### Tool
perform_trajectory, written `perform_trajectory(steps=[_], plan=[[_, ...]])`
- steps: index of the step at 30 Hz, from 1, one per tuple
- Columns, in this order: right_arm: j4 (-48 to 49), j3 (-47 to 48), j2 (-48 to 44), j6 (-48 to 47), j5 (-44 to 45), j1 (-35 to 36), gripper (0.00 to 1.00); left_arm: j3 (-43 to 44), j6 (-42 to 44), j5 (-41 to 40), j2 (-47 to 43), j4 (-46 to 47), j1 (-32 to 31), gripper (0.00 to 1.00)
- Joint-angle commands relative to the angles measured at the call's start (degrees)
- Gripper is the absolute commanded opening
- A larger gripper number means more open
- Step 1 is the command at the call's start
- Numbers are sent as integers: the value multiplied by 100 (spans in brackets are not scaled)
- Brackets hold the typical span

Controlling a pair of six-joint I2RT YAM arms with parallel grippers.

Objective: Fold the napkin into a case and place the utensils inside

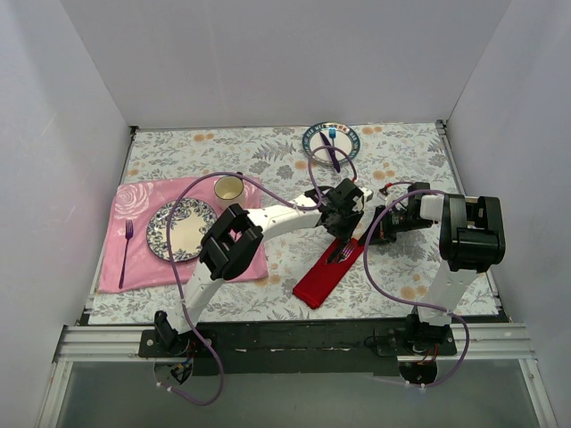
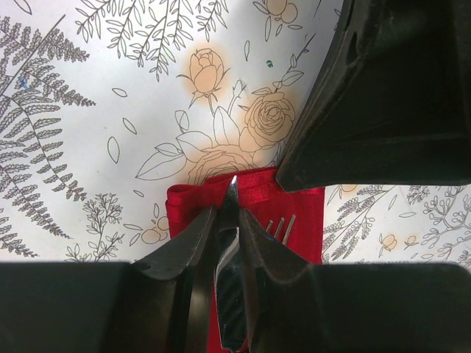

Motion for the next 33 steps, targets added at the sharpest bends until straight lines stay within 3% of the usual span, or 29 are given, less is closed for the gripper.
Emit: perform_trajectory(steps=[1, 19, 22, 23, 24, 27, 33], plan=[[65, 130, 27, -5, 49, 23, 1, -97, 181, -215, -369, -231, -79, 19], [57, 183, 79, 4, 67, 23, 1, -369, 94, -198, -685, -319, -79, 16], [48, 209, 79, -14, 23, 23, 1, -308, 59, -136, -711, -337, -79, 30], [65, 218, 36, -14, 23, 23, 1, -299, 24, -127, -729, -337, -79, 37], [74, 235, 18, -14, 23, 23, 1, -299, -3, -171, -764, -285, -79, 50], [30, 340, 70, -66, 40, 23, 1, -246, -91, -285, -913, -240, -26, 69], [-154, 752, 308, -268, 23, 41, 1, -272, -135, -224, -1256, -258, 307, 74]])
